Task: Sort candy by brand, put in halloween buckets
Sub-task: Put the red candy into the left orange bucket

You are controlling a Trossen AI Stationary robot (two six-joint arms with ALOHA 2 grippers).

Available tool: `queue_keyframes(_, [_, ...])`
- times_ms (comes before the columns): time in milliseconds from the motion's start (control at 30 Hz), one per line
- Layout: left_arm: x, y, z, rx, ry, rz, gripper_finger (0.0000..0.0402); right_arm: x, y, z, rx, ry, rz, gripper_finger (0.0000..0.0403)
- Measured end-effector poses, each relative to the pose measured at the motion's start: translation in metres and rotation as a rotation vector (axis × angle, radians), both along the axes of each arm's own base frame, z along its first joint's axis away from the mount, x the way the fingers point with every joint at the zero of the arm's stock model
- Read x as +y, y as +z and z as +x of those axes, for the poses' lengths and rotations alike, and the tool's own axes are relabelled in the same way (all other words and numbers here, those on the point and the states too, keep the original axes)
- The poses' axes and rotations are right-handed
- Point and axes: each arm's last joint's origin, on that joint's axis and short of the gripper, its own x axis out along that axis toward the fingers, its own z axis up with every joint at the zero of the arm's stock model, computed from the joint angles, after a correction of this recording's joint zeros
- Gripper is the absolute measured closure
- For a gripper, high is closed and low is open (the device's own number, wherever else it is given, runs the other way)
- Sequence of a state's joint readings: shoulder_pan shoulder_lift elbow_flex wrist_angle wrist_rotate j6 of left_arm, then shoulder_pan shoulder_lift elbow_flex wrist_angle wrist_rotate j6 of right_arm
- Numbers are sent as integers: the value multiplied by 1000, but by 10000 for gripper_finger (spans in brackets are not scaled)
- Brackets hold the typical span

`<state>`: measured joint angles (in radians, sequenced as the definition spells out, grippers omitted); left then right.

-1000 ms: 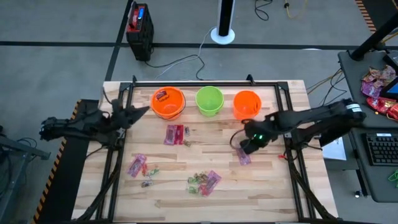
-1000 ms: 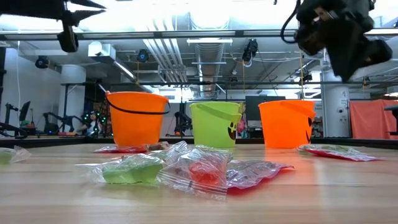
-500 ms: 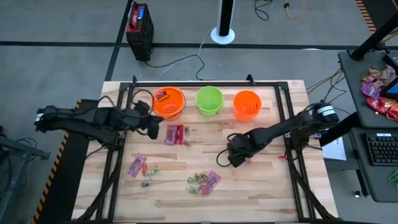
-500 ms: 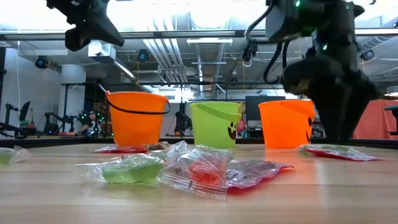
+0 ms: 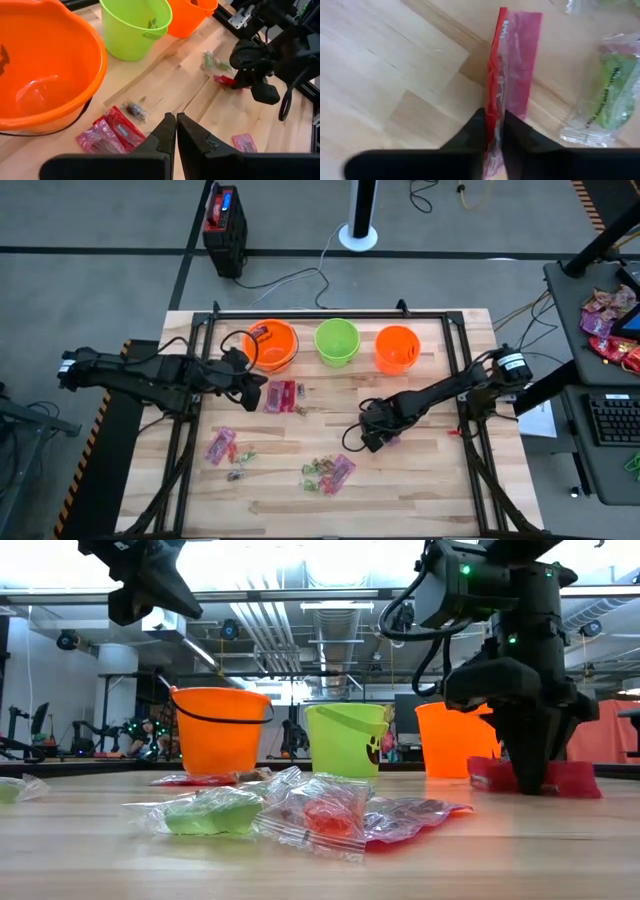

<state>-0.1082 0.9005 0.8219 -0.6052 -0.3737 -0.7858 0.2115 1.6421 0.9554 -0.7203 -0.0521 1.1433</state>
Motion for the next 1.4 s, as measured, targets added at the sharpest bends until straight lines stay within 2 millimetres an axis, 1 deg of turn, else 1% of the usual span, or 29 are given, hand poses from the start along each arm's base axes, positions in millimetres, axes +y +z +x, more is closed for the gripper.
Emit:
queue_keyframes(67, [0, 0, 0, 3, -1, 1, 402, -1, 11, -2, -26, 0, 6, 382])
queue_keyframes(100, [0, 0, 0, 4, -2, 3, 402, 0, 21, -1, -63, -5, 18, 383])
queue_keyframes(200, [0, -2, 1, 13, -5, 7, 402, -2, 61, 2, -229, 14, 71, 386])
queue_keyframes(300, [0, -4, 4, 23, -5, 9, 402, -12, 103, 1, -396, 45, 77, 387])
queue_keyframes(400, [-1, -6, 9, 28, -6, 9, 402, -35, 142, -4, -557, 41, -8, 388])
queue_keyframes(467, [-2, -8, 14, 26, -8, 6, 402, -58, 159, -11, -591, -9, -108, 388])
queue_keyframes(533, [-3, -10, 19, 19, -17, -22, 402, -85, 168, -20, -559, -79, -204, 389])
queue_keyframes(633, [-5, -12, 25, 13, -7, -105, 402, -128, 172, -36, -464, -189, -320, 389])
queue_keyframes(767, [-8, -10, 34, 22, 8, -242, 402, -177, 160, -57, -303, -267, -368, 389])
queue_keyframes(833, [-10, -7, 38, 21, 9, -309, 402, -194, 154, -66, -250, -286, -363, 389])
queue_keyframes(900, [-11, -4, 41, 26, 24, -379, 402, -205, 151, -70, -250, -276, -326, 387])
queue_keyframes(1000, [-14, 0, 45, 62, 60, -464, 402, -214, 148, -76, -250, -259, -298, 363])
queue_keyframes(1133, [-17, 3, 49, 150, 109, -512, 390, -217, 148, -80, -248, -257, -305, 311])
queue_keyframes(1300, [-29, -2, 55, 281, 135, -553, 344, -216, 150, -81, -254, -227, -308, 259])
queue_keyframes(1400, [-40, -12, 59, 348, 148, -571, 307, -215, 151, -80, -270, -215, -300, 239])
